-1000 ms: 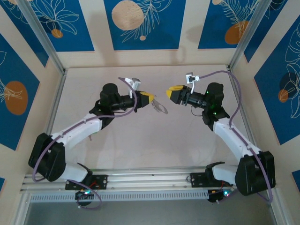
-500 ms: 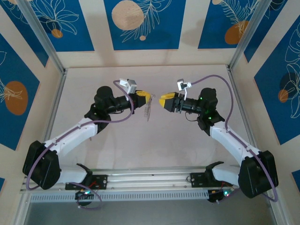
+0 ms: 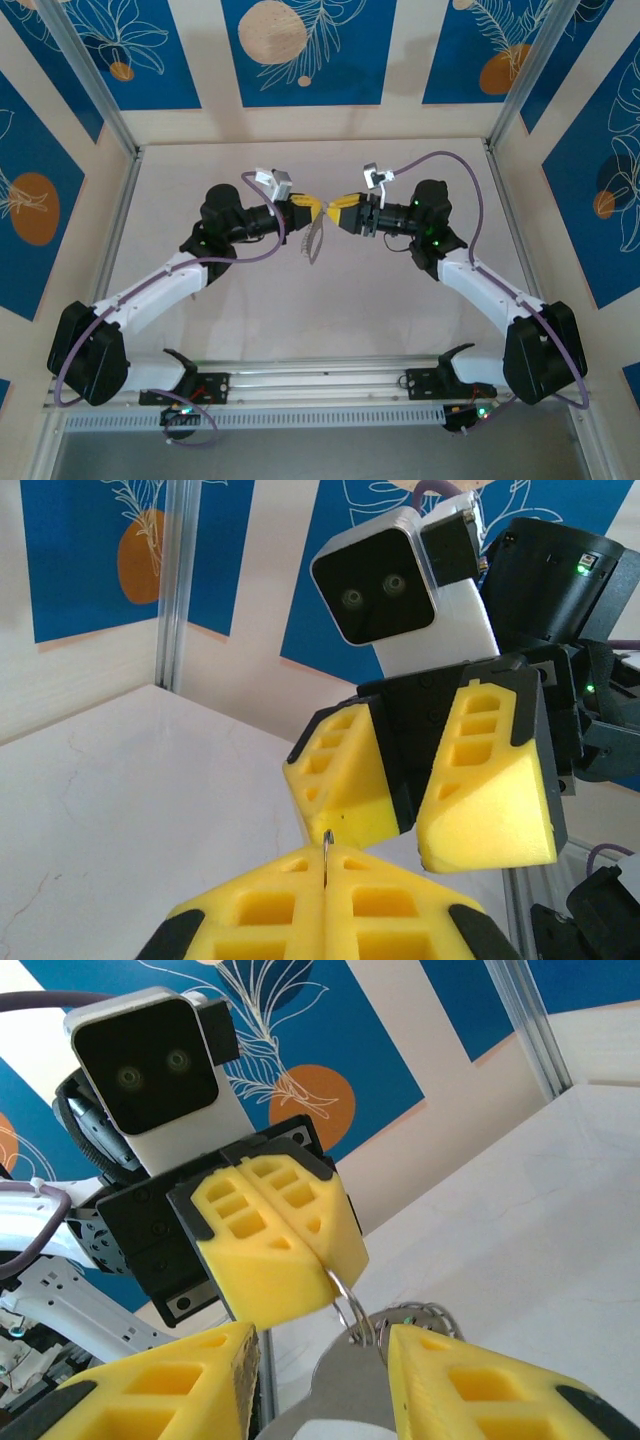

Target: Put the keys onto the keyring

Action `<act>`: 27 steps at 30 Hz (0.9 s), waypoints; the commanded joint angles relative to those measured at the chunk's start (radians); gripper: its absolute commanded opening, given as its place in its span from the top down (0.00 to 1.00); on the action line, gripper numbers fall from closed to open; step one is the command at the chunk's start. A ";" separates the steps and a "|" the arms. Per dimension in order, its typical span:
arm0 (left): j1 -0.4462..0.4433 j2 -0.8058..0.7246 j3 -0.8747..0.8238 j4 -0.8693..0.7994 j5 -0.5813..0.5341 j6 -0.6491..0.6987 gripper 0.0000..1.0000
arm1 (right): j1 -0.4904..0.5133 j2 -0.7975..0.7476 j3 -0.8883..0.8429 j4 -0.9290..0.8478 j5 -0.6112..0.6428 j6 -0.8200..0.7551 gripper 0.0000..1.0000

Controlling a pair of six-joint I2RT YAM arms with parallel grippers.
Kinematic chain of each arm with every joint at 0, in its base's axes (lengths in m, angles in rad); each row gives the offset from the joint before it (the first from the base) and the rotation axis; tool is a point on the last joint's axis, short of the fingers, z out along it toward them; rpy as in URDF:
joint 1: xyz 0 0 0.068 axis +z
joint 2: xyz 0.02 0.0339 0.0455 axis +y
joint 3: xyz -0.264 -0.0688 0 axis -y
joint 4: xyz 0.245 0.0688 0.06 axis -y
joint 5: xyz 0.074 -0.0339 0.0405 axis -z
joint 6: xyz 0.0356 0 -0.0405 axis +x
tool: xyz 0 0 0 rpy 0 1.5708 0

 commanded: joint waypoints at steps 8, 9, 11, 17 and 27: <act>-0.021 -0.028 0.016 0.066 0.047 -0.017 1.00 | 0.011 0.046 0.056 0.030 -0.025 -0.004 0.72; -0.021 -0.028 0.018 0.066 0.049 -0.019 1.00 | 0.012 0.049 0.058 0.030 -0.026 -0.004 0.75; -0.024 -0.027 0.020 0.067 0.052 -0.019 1.00 | 0.012 0.057 0.063 0.031 -0.030 -0.003 0.83; -0.026 -0.035 0.024 0.071 0.030 -0.036 1.00 | 0.008 0.057 0.057 0.028 -0.016 -0.021 1.00; -0.024 -0.145 -0.067 0.168 -0.245 -0.153 0.41 | -0.036 0.026 -0.047 0.335 0.036 0.066 1.00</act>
